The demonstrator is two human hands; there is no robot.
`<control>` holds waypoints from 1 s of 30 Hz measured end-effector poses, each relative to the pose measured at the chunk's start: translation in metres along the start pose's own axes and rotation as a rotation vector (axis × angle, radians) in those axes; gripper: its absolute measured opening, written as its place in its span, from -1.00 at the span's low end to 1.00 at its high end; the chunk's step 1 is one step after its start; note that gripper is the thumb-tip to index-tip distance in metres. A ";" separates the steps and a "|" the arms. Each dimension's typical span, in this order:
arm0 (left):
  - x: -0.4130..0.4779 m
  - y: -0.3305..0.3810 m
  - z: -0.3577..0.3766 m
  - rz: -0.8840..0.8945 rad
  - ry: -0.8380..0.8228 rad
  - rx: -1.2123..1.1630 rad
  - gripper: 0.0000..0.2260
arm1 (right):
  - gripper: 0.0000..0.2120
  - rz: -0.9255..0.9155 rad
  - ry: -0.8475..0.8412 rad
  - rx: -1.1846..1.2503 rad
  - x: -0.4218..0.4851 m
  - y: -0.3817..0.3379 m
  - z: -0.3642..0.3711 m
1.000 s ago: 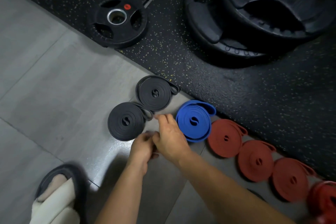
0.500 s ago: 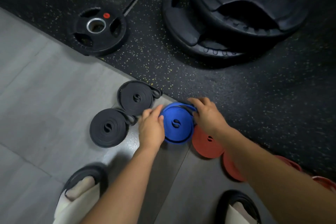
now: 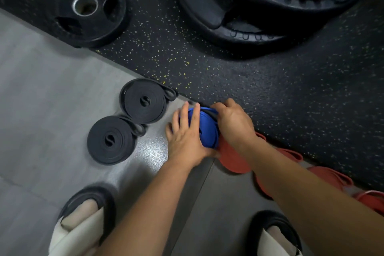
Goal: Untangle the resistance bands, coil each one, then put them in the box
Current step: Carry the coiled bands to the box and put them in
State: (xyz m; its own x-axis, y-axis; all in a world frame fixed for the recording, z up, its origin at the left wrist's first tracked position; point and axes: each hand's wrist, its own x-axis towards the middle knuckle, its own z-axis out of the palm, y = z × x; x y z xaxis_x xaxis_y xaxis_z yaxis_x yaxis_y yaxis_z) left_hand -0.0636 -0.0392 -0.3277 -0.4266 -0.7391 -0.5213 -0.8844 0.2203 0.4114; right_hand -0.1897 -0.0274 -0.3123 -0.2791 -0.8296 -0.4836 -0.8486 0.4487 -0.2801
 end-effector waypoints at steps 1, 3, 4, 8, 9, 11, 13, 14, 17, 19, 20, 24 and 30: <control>0.003 0.000 0.001 -0.021 0.002 0.012 0.15 | -0.67 -0.009 0.002 -0.032 0.001 -0.001 0.000; 0.005 -0.001 0.005 -0.036 0.024 0.024 0.09 | -0.70 -0.026 0.007 -0.080 0.001 -0.001 0.001; 0.004 0.000 0.007 -0.026 0.050 0.034 0.04 | -0.71 -0.028 0.010 -0.087 0.000 0.000 0.001; 0.002 0.001 0.013 0.017 0.149 0.000 -0.07 | -0.72 0.012 0.015 0.000 -0.005 0.004 0.003; 0.002 0.001 0.014 0.021 0.155 -0.004 -0.08 | -0.71 0.025 0.005 0.025 -0.004 0.005 0.003; 0.003 0.001 0.015 0.019 0.167 -0.017 -0.10 | -0.69 0.044 -0.012 0.079 -0.005 0.004 0.003; 0.004 0.002 0.015 0.021 0.186 -0.026 -0.12 | -0.68 0.048 -0.019 0.135 -0.007 0.005 0.003; 0.003 0.002 0.015 0.023 0.191 -0.025 -0.13 | -0.67 0.050 -0.023 0.161 -0.008 0.007 0.003; 0.002 0.002 0.017 0.029 0.219 -0.033 -0.12 | -0.66 0.039 -0.036 0.231 -0.015 0.010 0.003; 0.002 0.003 0.015 0.043 0.215 -0.052 -0.08 | -0.63 0.034 -0.047 0.240 -0.019 0.010 0.005; 0.002 0.001 0.013 0.049 0.192 -0.071 -0.03 | -0.60 0.033 -0.050 0.223 -0.020 0.008 0.006; -0.002 -0.012 0.006 0.056 0.121 -0.228 0.14 | -0.48 0.051 -0.070 0.138 -0.023 0.000 0.008; -0.030 -0.021 0.017 -0.244 0.259 -0.511 -0.28 | -0.46 0.065 -0.044 0.092 -0.024 -0.007 0.012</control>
State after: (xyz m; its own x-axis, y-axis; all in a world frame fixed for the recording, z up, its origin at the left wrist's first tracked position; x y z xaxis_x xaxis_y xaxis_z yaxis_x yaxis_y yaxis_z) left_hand -0.0354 -0.0106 -0.3339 -0.1070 -0.8744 -0.4733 -0.7211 -0.2595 0.6424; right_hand -0.1718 -0.0068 -0.3084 -0.3106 -0.7833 -0.5385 -0.7839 0.5315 -0.3210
